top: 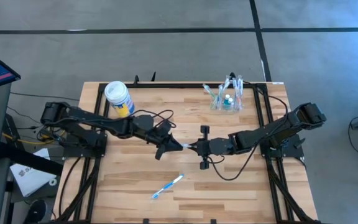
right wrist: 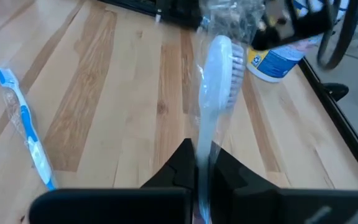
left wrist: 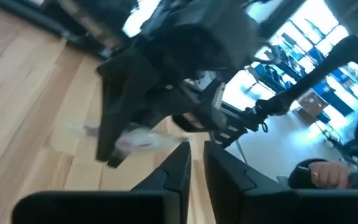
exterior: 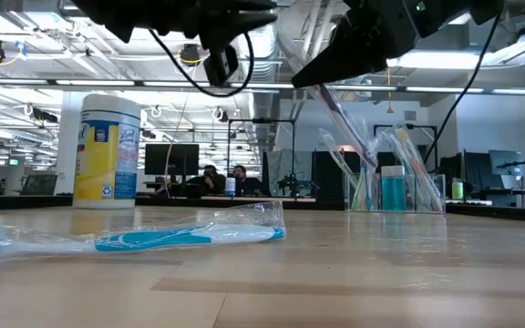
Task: Pick & Place toothbrushing station
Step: Put the purple toothbrush into the left transparent organizer
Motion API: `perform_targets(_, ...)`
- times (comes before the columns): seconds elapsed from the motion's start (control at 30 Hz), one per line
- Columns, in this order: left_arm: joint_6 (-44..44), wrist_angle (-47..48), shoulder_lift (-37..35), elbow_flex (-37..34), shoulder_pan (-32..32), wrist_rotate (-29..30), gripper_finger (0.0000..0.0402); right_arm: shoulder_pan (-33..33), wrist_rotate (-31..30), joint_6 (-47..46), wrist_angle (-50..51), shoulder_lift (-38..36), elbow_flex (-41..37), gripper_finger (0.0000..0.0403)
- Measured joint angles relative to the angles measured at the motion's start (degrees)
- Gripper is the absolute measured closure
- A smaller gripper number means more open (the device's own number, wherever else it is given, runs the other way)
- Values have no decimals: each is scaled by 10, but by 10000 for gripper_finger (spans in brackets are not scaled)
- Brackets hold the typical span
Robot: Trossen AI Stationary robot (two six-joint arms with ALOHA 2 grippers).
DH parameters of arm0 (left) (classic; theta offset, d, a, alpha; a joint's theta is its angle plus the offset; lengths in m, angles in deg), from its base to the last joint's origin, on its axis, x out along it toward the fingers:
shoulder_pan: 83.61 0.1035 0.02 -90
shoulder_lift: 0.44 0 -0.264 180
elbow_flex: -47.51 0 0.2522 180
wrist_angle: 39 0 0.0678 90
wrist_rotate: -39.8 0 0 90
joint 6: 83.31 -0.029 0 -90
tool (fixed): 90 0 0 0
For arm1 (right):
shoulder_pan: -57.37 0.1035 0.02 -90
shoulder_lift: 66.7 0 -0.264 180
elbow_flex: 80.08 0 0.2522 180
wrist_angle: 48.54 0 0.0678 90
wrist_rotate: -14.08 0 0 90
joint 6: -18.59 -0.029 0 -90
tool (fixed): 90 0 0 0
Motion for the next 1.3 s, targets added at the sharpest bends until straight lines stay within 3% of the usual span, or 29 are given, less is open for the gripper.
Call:
perform_targets(0.27,-58,0,-30,0,-2,-2,331,-13,-1,-17,8,-11,-1,396)
perform_targets(0.53,-59,2,-36,-22,-14,5,338,-47,-21,-31,4,-16,-1,396)
perform_targets(0.83,-62,-2,-36,-34,-37,33,348,-100,-16,-22,-113,-16,-38,396)
perform_targets(1.07,-77,-3,-36,-34,-50,55,348,-129,-14,-26,-118,-31,-56,396)
perform_targets(1.3,-89,-3,-36,-34,-70,88,348,-168,-22,-17,-194,-51,-81,396)
